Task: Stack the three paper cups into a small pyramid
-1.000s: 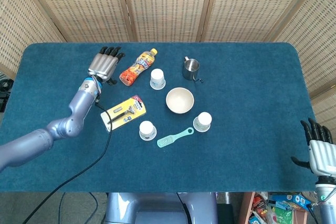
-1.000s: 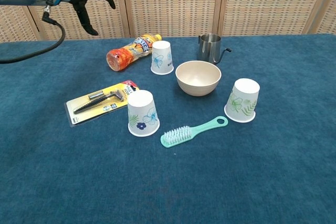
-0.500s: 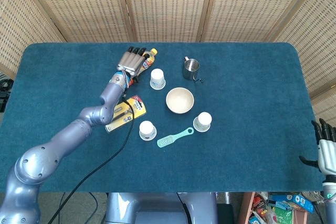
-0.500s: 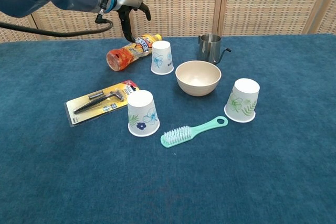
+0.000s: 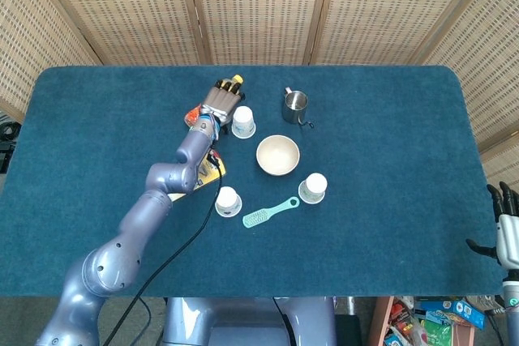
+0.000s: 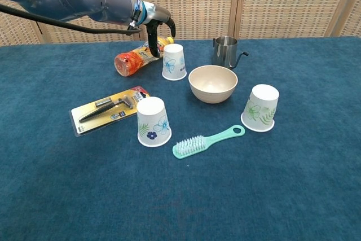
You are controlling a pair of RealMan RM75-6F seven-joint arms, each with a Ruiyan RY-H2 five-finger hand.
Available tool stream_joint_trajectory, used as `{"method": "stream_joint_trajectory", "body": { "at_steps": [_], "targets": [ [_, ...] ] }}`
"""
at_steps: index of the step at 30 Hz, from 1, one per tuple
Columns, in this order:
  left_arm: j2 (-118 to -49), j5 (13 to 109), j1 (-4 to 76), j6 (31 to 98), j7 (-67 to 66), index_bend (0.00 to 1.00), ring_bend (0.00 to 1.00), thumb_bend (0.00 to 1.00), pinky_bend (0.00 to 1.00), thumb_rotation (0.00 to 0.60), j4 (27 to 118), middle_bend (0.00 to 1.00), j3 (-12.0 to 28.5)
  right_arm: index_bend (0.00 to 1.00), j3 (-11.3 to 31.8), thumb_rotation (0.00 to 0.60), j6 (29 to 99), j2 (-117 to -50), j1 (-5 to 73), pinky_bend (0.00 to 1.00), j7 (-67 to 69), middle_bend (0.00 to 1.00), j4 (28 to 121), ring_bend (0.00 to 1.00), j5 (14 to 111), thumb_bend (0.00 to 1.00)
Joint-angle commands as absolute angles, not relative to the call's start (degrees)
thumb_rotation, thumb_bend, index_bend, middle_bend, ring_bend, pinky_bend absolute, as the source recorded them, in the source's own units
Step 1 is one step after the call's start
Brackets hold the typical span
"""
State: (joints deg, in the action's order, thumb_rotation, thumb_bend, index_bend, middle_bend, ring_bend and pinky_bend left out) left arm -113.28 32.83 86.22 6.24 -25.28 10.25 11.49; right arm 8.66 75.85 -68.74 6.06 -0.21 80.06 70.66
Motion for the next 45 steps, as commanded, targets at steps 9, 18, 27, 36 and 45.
{"method": "stream_joint_trajectory", "body": {
  "at_steps": [9, 18, 27, 36, 45],
  "targets": [
    [-117.3, 38.5, 87.5, 3.7, -20.3, 0.18, 0.00, 0.27, 0.00, 0.600, 5.0, 0.00, 12.0, 0.00, 8.9, 0.600, 76.4, -68.8, 5.8, 0.00, 0.2, 0.00, 79.7, 0.00, 70.7, 0.10],
    [-118.2, 43.3, 88.0, 3.7, -17.4, 0.27, 0.00, 0.27, 0.00, 0.600, 3.4, 0.00, 12.9, 0.00, 9.0, 0.600, 76.8, -69.0, 5.8, 0.00, 0.7, 0.00, 79.3, 0.00, 71.2, 0.10],
    [-118.2, 47.8, 87.3, 3.5, -14.5, 0.33, 0.00, 0.27, 0.00, 0.600, 3.2, 0.00, 13.9, 0.00, 9.0, 0.600, 77.9, -68.6, 5.5, 0.00, 0.9, 0.00, 80.2, 0.00, 72.2, 0.10],
    [-118.9, 51.2, 86.9, 4.8, -12.9, 0.33, 0.00, 0.27, 0.00, 0.600, 2.3, 0.00, 14.8, 0.00, 9.1, 0.600, 78.3, -68.5, 5.4, 0.00, 0.7, 0.00, 80.5, 0.00, 72.5, 0.10],
    [-119.5, 53.0, 86.9, 6.5, -12.6, 0.44, 0.00, 0.27, 0.00, 0.600, 2.2, 0.00, 17.0, 0.00, 9.3, 0.600, 78.8, -68.8, 5.5, 0.00, 0.7, 0.00, 80.2, 0.00, 72.7, 0.10]
  ]
}}
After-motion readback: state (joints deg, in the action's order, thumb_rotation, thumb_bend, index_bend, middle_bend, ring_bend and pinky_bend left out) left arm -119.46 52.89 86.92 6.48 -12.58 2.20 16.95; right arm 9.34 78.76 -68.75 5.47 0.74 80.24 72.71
